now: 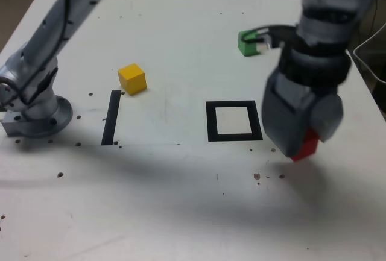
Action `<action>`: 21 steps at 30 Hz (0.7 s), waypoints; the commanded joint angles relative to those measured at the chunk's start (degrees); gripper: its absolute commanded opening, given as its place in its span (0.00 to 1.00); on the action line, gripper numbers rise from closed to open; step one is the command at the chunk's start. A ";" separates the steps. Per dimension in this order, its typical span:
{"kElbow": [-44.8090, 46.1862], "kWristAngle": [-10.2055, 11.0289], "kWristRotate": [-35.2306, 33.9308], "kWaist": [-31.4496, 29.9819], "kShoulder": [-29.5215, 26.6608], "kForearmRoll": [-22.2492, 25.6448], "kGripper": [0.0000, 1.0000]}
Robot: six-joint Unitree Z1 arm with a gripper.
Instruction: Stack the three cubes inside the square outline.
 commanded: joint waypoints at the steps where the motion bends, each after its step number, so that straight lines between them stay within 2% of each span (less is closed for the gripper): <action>1: 2.49 -0.33 1.12 0.15 -1.76 -1.08 0.33; 7: 10.62 0.22 6.31 1.72 -7.30 -2.75 0.29; 14: 18.80 1.56 16.73 5.92 -11.51 -4.12 0.29; 21: 27.19 2.62 25.74 9.78 -14.63 -9.29 0.29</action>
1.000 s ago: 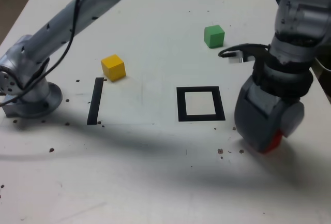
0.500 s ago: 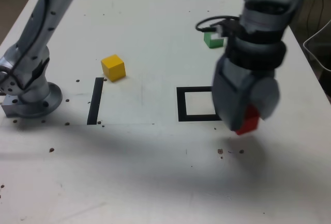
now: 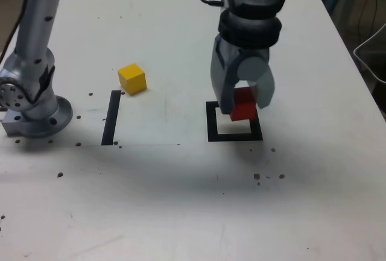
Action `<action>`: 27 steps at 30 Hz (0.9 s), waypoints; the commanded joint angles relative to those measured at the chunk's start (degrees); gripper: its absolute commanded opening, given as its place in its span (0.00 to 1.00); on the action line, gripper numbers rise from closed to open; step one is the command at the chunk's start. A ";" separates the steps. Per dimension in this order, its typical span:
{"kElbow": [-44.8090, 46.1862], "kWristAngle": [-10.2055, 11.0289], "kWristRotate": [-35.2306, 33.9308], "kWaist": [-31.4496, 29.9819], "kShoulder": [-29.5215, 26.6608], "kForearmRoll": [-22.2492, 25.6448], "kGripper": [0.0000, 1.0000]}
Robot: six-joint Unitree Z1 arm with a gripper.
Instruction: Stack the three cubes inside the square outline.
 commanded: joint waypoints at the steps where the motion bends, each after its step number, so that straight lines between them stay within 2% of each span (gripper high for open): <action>1: 2.59 0.36 1.65 1.03 -1.39 -1.72 0.29; 10: 7.96 2.38 3.63 2.57 -2.48 -5.15 0.29; 27: 7.47 2.56 5.24 1.43 0.67 -7.73 0.30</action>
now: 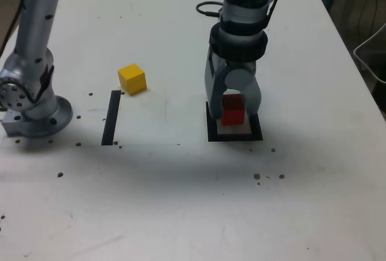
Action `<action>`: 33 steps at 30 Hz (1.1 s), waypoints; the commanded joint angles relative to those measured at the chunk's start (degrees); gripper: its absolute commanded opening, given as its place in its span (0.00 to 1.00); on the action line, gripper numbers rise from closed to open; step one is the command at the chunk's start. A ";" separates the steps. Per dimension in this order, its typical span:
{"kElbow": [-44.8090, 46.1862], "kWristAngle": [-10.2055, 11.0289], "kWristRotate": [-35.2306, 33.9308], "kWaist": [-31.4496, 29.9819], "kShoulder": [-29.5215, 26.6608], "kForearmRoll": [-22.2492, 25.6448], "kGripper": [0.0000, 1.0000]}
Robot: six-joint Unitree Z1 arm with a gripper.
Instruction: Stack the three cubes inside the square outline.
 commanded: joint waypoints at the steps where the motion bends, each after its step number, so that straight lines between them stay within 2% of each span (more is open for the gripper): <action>1: -0.49 0.09 0.16 -0.34 0.44 -0.15 0.30; 5: -0.72 -0.11 0.31 -0.54 0.35 -0.10 0.32; 13: -0.94 -1.21 0.99 -0.54 -0.14 0.21 0.50; 21: -0.34 -0.38 1.49 -0.54 -0.32 -0.17 0.72; 29: 0.47 0.00 1.78 -0.54 -0.76 -0.30 0.82; 33: 1.44 0.71 1.84 -0.54 -2.89 -0.13 0.93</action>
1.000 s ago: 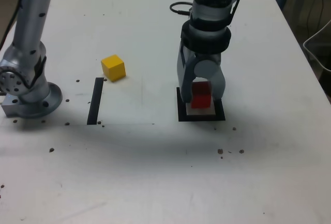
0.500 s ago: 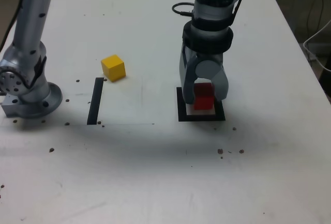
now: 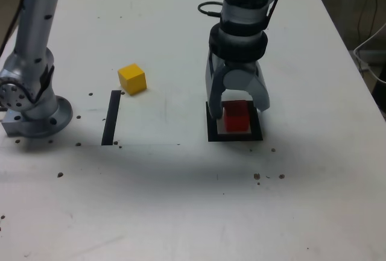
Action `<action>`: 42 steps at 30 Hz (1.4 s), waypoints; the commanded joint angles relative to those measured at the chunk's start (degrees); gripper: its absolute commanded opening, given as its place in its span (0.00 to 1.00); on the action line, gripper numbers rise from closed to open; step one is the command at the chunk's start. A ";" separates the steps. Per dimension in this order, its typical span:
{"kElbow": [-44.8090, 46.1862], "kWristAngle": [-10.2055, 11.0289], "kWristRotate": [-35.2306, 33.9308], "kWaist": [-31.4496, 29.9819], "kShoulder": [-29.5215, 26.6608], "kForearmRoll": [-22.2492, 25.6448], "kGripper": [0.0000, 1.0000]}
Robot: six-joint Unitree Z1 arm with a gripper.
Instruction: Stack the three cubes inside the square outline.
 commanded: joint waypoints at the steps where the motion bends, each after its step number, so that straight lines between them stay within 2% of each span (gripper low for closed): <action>1: 0.83 0.33 0.11 -0.09 -2.09 0.13 0.96; 3: 1.77 0.38 0.11 -0.09 -3.74 0.21 0.99; 10: 4.96 -0.05 -0.70 0.72 -9.91 0.05 0.99; 19: 11.23 -0.23 -3.05 9.02 -17.76 0.83 0.99; 32: 19.45 -0.19 0.56 24.39 -21.11 1.16 0.99; 42: 23.78 0.24 1.16 30.25 -20.52 2.60 0.98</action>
